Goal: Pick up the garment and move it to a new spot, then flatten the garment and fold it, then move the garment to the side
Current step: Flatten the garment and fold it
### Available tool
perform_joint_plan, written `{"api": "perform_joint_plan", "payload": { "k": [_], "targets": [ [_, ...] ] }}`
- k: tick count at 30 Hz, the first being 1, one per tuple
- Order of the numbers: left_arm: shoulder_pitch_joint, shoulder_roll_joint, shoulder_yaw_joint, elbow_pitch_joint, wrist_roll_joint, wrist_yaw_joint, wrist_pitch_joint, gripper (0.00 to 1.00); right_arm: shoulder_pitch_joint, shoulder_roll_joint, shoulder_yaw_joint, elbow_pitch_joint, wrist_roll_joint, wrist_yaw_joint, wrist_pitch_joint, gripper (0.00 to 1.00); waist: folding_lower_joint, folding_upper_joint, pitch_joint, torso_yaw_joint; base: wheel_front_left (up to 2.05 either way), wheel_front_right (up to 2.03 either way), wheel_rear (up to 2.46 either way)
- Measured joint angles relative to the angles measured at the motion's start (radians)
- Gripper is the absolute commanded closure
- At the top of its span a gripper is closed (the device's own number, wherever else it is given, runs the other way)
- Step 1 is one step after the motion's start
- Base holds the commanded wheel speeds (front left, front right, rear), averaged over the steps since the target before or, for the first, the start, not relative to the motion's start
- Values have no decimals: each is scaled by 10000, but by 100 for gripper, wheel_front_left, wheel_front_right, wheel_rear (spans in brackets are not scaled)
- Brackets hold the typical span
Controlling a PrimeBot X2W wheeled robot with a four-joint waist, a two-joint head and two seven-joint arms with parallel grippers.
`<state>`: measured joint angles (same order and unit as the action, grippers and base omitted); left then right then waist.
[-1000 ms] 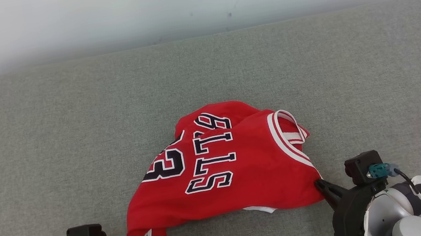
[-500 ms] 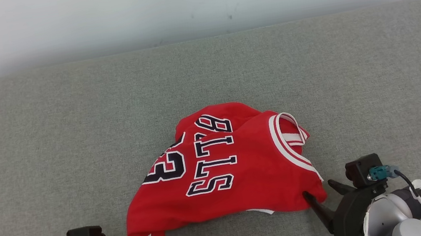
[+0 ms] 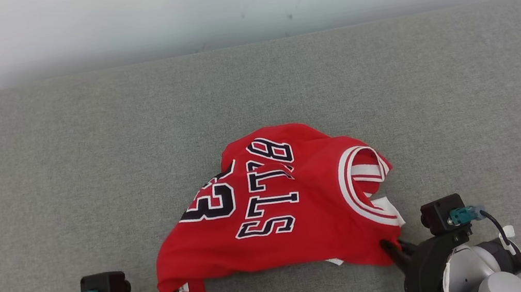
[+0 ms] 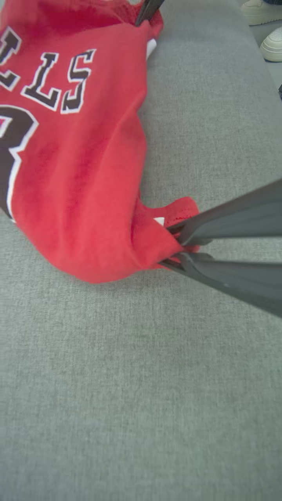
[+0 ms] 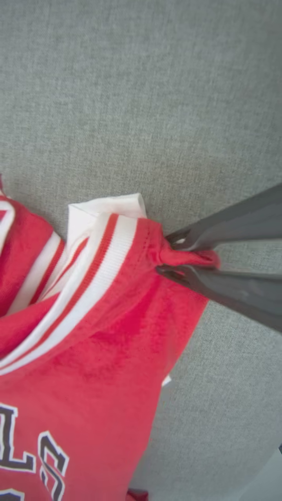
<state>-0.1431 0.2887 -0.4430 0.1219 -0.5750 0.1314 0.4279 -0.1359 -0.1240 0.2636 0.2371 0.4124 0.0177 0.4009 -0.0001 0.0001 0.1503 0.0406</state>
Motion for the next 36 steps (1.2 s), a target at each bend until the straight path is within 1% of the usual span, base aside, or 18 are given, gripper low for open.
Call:
{"api": "perform_joint_plan", "payload": {
  "k": [5, 10, 14, 19, 24, 28, 32, 36],
  "targets": [
    [-5, -36, 368, -295, 104, 0, -209, 100, -144, 2, -159, -157, 123, 19, -88, 100, 1, 0, 14, 16, 0, 0, 0],
    [-91, -58, 851, -917, 401, 0, -692, 100, -182, -90, -523, -980, 362, 104, -466, 100, 1, 0, -18, -15, 0, 0, 0],
    [-82, 17, 1193, -1427, 690, 0, -982, 100, -173, -171, -690, -1977, 470, 261, -769, 100, 1, 0, -91, -103, 0, 0, 0],
    [-80, 77, 1210, -2117, 1195, 0, -1045, 100, 152, -389, -1049, -3452, 631, 278, -1035, 100, 1, 0, -196, -218, 0, 0, 0],
    [-5, 134, 1193, -3014, 1438, 0, -1016, 100, 593, -614, -1321, -4892, 859, 370, -1106, 100, 1, -1, -266, -321, 0, 0, 0],
    [291, 360, 1045, -3789, 1553, 0, -721, 100, 1064, -667, -1421, -5891, 1375, 483, -1003, 100, 0, -1, -296, -373, 0, 0, 0],
    [399, 518, 821, -3952, 1615, -2, -150, 100, 1081, -708, -1505, -5917, 1776, 525, -646, 100, 0, -1, -263, -395, 0, 0, 0],
    [47, 731, 464, -3058, 1233, -466, 755, 100, 522, -744, -1505, -5024, 2019, 523, -130, 100, 1, -1, -139, -410, 0, 0, 0]
  ]
}}
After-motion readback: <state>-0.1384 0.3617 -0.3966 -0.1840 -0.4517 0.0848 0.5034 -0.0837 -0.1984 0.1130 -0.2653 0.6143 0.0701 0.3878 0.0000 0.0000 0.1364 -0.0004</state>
